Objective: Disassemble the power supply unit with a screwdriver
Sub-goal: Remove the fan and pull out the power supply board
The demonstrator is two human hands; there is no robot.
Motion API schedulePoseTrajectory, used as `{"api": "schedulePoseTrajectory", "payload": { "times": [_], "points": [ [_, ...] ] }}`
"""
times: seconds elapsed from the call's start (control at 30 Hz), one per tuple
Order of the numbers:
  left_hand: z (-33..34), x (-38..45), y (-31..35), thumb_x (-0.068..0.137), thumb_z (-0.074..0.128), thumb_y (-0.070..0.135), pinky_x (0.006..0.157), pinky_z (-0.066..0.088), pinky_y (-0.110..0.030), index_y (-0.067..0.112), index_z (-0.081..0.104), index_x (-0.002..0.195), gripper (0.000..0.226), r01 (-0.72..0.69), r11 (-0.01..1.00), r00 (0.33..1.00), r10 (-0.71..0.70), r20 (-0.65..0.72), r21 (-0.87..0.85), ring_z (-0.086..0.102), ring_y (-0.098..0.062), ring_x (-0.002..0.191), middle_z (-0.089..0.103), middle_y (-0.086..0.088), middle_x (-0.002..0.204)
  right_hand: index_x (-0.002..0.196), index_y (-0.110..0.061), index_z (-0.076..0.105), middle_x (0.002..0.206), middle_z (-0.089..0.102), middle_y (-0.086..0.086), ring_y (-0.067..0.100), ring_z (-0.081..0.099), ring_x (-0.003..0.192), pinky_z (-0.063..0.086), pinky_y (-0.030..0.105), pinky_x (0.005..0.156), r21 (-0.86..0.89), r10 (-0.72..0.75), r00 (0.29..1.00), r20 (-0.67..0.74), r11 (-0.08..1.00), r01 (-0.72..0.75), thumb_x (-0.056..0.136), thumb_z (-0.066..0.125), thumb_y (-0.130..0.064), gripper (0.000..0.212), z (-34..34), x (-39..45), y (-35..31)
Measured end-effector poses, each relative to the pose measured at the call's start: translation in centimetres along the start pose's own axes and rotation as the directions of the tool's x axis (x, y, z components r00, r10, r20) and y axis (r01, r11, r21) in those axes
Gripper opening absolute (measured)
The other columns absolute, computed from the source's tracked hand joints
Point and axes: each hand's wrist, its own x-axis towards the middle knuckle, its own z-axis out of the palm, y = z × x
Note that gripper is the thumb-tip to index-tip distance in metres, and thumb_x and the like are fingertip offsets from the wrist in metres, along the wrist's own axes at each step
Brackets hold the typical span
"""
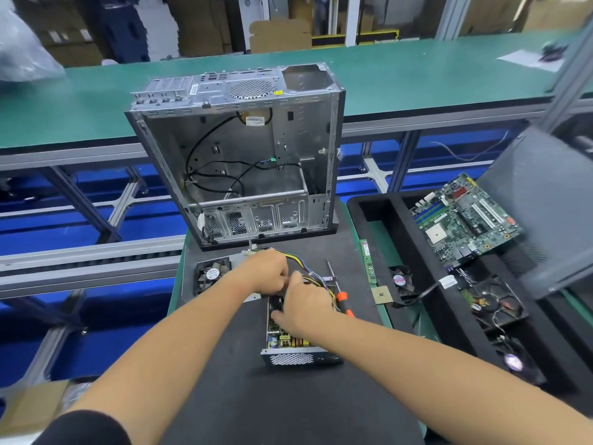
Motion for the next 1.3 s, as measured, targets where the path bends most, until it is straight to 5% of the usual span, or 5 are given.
{"api": "schedulePoseTrajectory", "payload": {
  "times": [0.17, 0.5, 0.73, 1.07, 1.3],
  "points": [
    [0.0, 0.5, -0.2, 0.079, 0.052, 0.013, 0.050, 0.034, -0.032, 0.011, 0.044, 0.046, 0.034, -0.001, 1.000, 1.000, 0.001, 0.016, 0.026, 0.036, -0.026, 0.051, 0.046, -0.012, 0.051, 0.111, -0.011, 0.031, 0.092, 0.059, 0.005, 0.030, 0.067, 0.088, 0.041, 0.032, 0.058, 0.109, 0.055, 0.998, 0.002, 0.993, -0.055, 0.080, 0.068, -0.034, 0.053, 0.1, 0.0, -0.2],
    [-0.8, 1.1, 0.2, 0.078, 0.053, 0.015, 0.049, 0.032, -0.029, 0.012, 0.048, 0.052, 0.027, -0.049, 0.980, 0.996, 0.033, 0.083, 0.191, 0.042, -0.026, 0.056, 0.044, -0.005, 0.052, 0.110, -0.011, 0.032, 0.087, 0.052, 0.003, 0.028, 0.065, 0.092, 0.041, 0.031, 0.060, 0.144, 0.048, 0.999, 0.009, 0.988, -0.049, 0.073, 0.074, -0.042, 0.064, -1.0, 0.2, 0.4],
    [-1.7, 1.4, -0.1, 0.089, 0.059, 0.033, 0.057, 0.037, -0.030, 0.005, 0.065, 0.074, 0.032, -0.067, 0.983, 0.976, 0.029, 0.216, 0.171, 0.050, -0.023, 0.066, 0.056, -0.006, 0.068, 0.100, -0.015, 0.032, 0.069, 0.043, -0.002, 0.021, 0.047, 0.061, 0.030, 0.027, 0.045, -0.005, 0.002, 0.999, -0.041, 1.000, -0.002, 0.068, 0.069, -0.048, 0.060, -2.0, 0.5, 1.2],
    [-1.4, 1.1, -0.1, 0.079, 0.052, 0.008, 0.059, 0.042, -0.036, 0.010, 0.053, 0.072, 0.007, -0.167, 0.943, 0.976, 0.116, 0.186, 0.288, 0.049, -0.028, 0.066, 0.050, -0.005, 0.067, 0.107, -0.013, 0.041, 0.080, 0.047, 0.000, 0.029, 0.061, 0.082, 0.034, 0.031, 0.061, 0.008, -0.087, 0.988, -0.124, 0.996, 0.089, 0.067, 0.064, -0.052, 0.060, -2.8, 0.6, 2.2],
    [-1.5, 1.2, -0.5, 0.076, 0.053, 0.005, 0.065, 0.049, -0.039, 0.010, 0.053, 0.068, 0.010, -0.167, 0.948, 0.975, 0.117, 0.189, 0.272, 0.051, -0.026, 0.066, 0.047, -0.001, 0.061, 0.093, -0.019, 0.026, 0.068, 0.046, -0.004, 0.027, 0.062, 0.072, 0.031, 0.029, 0.054, -0.036, -0.160, 0.967, -0.196, 0.987, 0.157, 0.068, 0.065, -0.050, 0.056, -2.8, 0.3, 2.1]
  ]
}}
